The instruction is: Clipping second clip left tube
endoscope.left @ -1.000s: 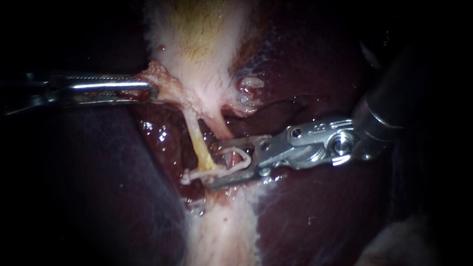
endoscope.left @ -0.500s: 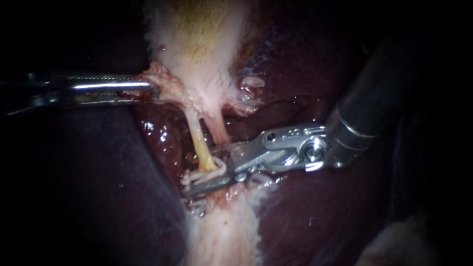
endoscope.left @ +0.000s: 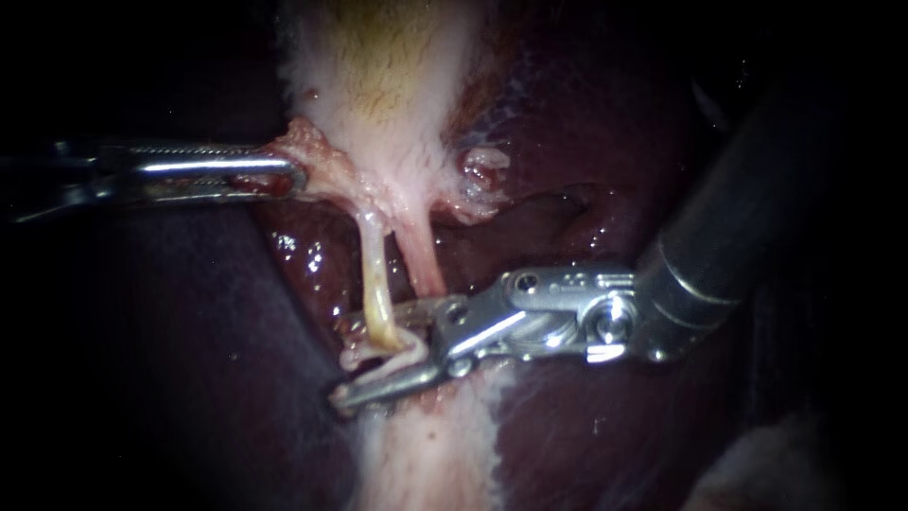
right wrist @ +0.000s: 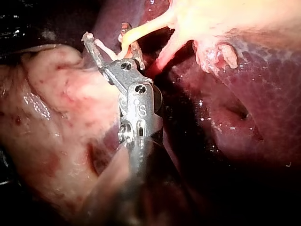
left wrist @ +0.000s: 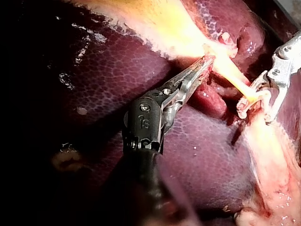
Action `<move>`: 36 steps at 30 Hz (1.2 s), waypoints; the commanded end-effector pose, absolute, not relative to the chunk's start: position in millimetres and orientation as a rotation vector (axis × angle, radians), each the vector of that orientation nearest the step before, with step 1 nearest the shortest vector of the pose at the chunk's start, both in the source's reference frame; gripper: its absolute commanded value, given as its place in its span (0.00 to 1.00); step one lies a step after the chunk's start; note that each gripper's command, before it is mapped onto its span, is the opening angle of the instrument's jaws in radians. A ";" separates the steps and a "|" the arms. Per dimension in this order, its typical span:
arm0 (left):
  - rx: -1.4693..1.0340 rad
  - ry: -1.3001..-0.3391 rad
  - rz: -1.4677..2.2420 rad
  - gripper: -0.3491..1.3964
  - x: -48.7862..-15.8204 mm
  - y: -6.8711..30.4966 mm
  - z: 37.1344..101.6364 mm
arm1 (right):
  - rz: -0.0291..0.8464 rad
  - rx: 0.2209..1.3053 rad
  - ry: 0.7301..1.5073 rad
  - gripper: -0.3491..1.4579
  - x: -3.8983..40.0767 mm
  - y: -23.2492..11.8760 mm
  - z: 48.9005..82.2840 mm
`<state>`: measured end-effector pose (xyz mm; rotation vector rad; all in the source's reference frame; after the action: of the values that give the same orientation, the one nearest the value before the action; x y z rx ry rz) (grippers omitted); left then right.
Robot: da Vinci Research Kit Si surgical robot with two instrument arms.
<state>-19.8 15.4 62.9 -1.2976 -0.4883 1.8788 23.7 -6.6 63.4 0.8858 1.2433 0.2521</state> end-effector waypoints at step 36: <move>-1.298 -0.489 1.879 0.00 -19.7 15.5 63.0 | 0.297 1.013 1.137 0.00 21.6 -5.2 64.6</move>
<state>-19.7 15.5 63.0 -1.2983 -0.4891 1.8790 21.6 -5.2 64.5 1.0130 1.1361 0.2965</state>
